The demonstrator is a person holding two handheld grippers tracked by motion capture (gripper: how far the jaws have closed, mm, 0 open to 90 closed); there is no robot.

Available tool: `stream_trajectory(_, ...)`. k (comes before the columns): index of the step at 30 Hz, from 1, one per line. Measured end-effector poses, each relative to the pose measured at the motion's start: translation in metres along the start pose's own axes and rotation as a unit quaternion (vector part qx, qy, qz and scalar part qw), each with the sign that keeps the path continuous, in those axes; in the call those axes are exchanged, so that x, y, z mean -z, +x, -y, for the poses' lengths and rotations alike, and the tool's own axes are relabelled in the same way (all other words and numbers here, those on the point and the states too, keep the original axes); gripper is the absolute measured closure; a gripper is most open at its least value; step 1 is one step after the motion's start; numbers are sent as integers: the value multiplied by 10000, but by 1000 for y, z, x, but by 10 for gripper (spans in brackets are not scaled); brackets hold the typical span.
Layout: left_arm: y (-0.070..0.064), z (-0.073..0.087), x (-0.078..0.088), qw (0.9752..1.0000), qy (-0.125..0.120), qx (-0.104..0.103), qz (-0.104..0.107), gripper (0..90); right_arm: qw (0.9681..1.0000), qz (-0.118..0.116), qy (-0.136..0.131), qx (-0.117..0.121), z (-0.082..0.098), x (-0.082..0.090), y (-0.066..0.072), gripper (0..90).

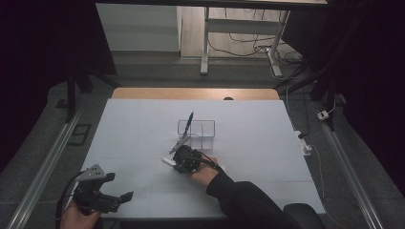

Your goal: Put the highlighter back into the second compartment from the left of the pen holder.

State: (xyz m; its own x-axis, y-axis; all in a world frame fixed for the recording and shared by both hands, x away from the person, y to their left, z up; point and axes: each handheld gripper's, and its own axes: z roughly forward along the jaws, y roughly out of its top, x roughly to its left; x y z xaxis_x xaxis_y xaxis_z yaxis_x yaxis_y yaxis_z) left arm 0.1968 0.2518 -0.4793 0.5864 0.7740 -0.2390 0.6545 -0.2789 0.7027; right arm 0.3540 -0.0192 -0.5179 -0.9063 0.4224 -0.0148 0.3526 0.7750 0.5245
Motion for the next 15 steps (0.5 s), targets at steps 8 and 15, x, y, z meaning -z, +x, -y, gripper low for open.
stream_trajectory(8, 0, 0, 0, 10000, -3, -8, 6, 0, 9999, -39, -75, 115, 2, 2, -1, 792)
stream_trajectory(15, 0, 0, 0, 10000, -7, -6, 12, 0, 9992, -148, -312, 216, 1, 12, -3, 792)
